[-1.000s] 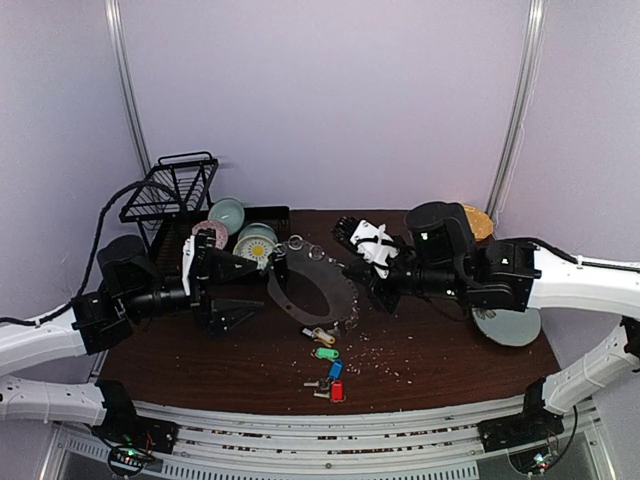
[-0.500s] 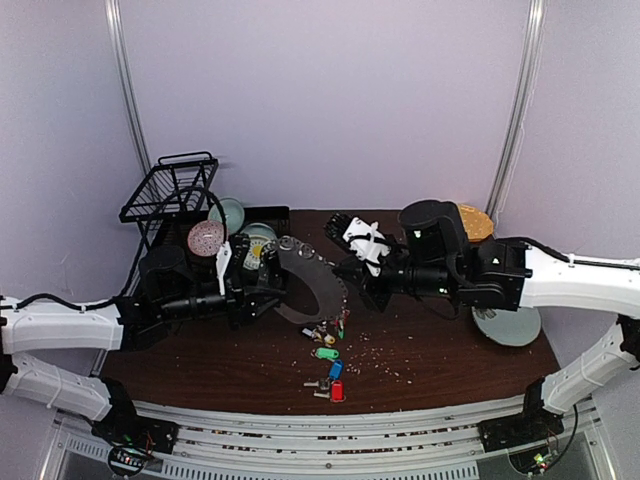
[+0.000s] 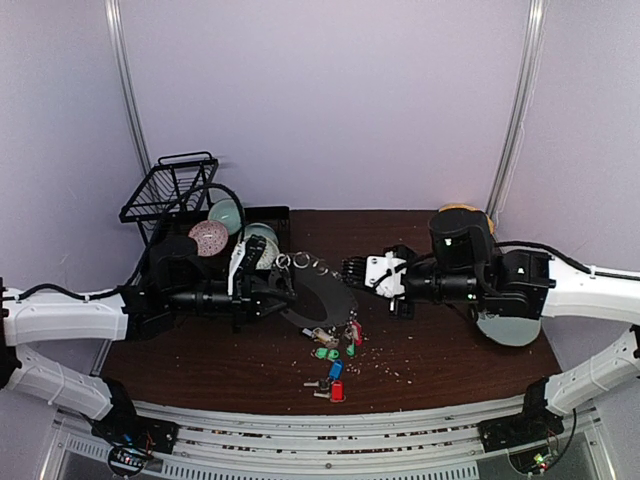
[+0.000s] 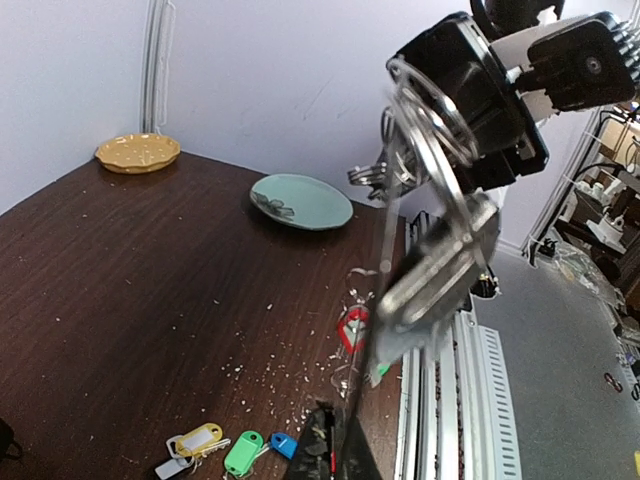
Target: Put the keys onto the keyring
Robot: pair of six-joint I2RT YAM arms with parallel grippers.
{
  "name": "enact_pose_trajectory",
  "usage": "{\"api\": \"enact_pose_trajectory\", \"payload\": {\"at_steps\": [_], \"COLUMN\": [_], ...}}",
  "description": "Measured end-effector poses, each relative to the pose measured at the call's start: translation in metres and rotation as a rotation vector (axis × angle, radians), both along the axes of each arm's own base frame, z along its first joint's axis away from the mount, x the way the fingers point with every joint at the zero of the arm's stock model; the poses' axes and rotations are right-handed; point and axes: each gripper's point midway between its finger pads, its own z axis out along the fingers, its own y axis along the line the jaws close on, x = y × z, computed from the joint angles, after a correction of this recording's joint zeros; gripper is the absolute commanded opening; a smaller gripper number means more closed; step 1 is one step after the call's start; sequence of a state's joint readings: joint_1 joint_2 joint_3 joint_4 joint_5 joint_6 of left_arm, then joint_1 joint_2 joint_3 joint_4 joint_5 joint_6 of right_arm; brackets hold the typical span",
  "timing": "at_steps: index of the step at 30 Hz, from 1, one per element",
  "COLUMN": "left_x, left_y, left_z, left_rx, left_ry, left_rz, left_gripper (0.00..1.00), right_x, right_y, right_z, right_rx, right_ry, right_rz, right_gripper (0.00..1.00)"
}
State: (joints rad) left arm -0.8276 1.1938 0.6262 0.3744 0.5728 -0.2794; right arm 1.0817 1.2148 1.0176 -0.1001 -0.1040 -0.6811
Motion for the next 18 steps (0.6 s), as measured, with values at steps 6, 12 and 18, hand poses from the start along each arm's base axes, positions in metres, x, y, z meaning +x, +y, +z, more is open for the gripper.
{"api": "enact_pose_trajectory", "payload": {"at_steps": [6, 12, 18], "left_x": [-0.01, -0.022, -0.033], "left_y": [-0.005, -0.009, -0.01], "left_z": [-0.012, -0.018, -0.007], "left_rx": [0.049, 0.07, 0.021], "left_ry": [0.029, 0.038, 0.026], "left_rz": [-0.081, -0.177, -0.26], "left_gripper": [0.0, 0.0, 0.48], "right_x": [-0.014, -0.037, -0.049], "right_y": [0.0, 0.003, 0.006], "right_z": [-0.003, -0.002, 0.014], "right_rx": [-0.091, -0.093, 0.06], "right_ry": [-0.135, -0.157, -0.034], "right_rz": [0.151, 0.269, 0.314], "right_gripper": [0.0, 0.0, 0.0]}}
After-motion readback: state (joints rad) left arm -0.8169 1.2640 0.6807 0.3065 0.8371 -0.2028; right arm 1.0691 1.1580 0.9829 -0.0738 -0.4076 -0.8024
